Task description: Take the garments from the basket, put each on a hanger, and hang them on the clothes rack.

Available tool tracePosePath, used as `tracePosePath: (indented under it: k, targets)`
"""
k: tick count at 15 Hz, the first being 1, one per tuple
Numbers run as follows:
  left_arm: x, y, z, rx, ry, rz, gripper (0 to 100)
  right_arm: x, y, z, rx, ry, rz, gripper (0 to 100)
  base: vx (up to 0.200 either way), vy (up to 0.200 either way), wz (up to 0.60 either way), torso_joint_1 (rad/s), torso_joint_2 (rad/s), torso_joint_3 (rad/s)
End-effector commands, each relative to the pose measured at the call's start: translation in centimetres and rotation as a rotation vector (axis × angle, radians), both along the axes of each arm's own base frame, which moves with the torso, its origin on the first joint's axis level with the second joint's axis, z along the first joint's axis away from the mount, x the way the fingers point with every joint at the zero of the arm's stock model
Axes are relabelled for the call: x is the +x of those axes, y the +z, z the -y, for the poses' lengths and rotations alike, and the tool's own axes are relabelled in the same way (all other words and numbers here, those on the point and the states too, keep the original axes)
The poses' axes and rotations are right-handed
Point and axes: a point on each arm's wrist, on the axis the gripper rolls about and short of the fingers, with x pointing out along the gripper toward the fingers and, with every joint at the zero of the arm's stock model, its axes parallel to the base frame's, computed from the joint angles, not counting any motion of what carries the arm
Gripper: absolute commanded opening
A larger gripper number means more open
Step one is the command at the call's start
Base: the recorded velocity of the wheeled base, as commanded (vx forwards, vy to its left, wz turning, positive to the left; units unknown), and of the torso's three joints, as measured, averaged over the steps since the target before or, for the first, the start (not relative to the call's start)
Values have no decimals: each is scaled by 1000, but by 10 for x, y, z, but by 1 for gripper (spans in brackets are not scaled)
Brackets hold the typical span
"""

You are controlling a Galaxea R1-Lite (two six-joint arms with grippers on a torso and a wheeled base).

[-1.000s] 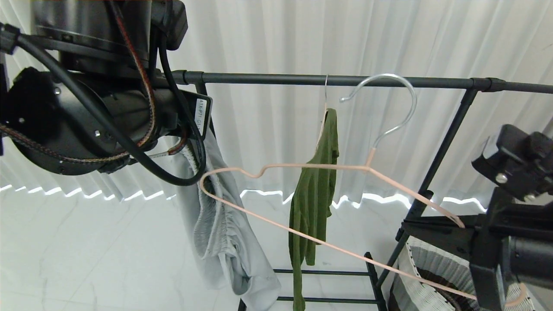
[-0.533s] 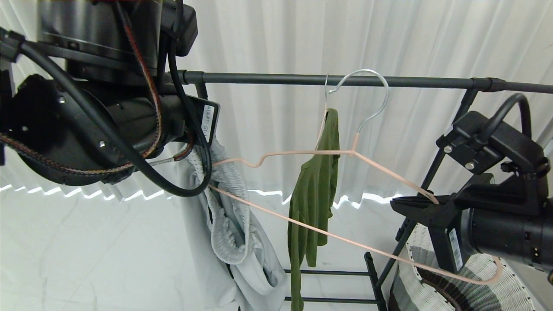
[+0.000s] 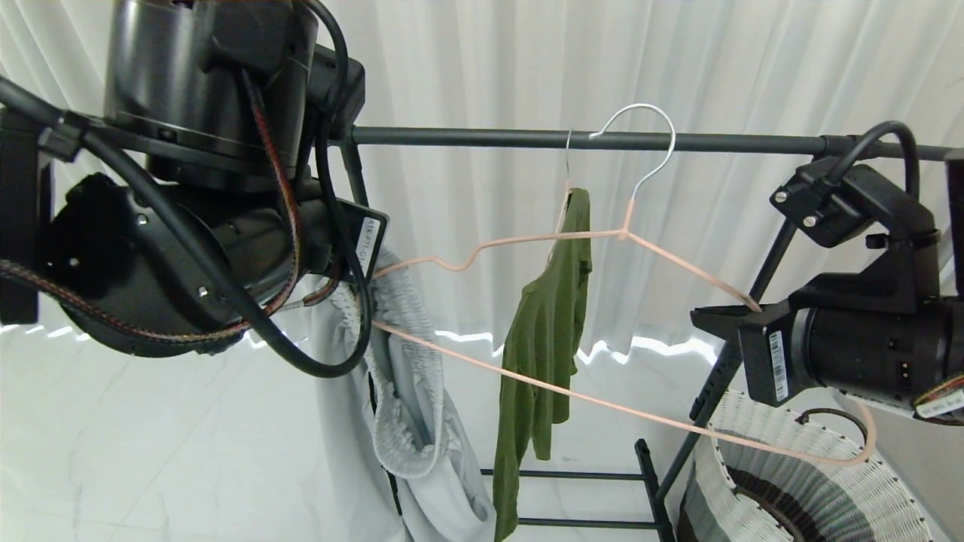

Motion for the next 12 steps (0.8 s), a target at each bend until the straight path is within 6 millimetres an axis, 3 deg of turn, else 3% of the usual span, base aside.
tracePosePath:
  k: [1,4,8,10,12]
  targets:
    - [1,-2,2,9,-2,-6,0,3,2,0,14,-12,-2,0,0,0,0,0,0,0]
    - [10,-6,5,14,11,-15,0,-13,5,-2,65,46,-20,0,0,0,0,0,0,0]
    - [15,-9,4,17,25,-23,0,-60,6,8,193,402,-143,0,0,0,0,0,0,0]
    - [15,-9,5,17,25,-23,0,-61,-4,7,172,427,-171,0,0,0,0,0,0,0]
    - [16,-9,4,18,29,-24,0,-53,-12,1,125,325,-167,0,0,0,0,0,0,0]
